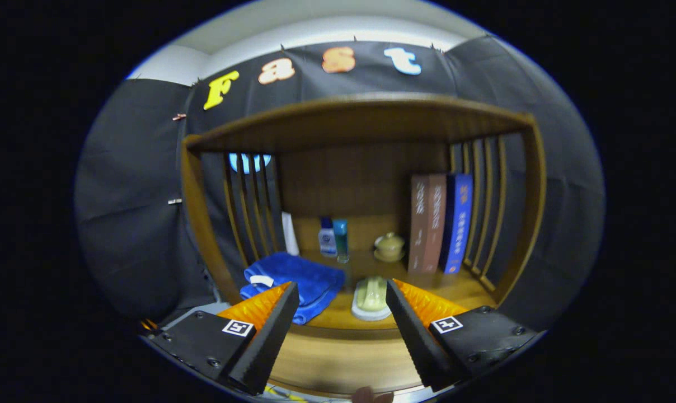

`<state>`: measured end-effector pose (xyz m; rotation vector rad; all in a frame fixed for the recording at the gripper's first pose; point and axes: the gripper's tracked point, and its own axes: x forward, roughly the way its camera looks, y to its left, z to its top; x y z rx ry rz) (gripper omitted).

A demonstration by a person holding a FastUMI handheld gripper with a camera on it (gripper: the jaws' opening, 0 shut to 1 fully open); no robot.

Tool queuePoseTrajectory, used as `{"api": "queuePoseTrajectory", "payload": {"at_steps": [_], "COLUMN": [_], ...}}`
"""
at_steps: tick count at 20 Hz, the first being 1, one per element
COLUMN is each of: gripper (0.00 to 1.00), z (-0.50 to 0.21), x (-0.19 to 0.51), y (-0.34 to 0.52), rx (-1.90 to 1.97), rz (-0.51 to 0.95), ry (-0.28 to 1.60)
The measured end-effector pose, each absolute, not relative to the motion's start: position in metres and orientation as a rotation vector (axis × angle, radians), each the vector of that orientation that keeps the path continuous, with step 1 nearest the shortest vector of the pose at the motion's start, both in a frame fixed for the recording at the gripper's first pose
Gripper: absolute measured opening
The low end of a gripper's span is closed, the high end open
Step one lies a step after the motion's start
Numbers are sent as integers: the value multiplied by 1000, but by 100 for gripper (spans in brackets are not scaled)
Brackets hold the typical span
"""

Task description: Pull open the drawer, take out the items inside it, and place them on the countertop above the cabinet.

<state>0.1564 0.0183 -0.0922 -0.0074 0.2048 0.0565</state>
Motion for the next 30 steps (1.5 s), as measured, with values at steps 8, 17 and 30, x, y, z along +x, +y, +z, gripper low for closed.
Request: {"api": "queuePoseTrajectory", "payload": {"at_steps": [8, 17, 30], "gripper": [99, 99, 97], "z": [-161, -286, -331], "x": [55, 11, 30], "y": [20, 5, -4], "rx": [90, 60, -13], "rz": [65, 8, -32], "ry": [66, 190, 242]}}
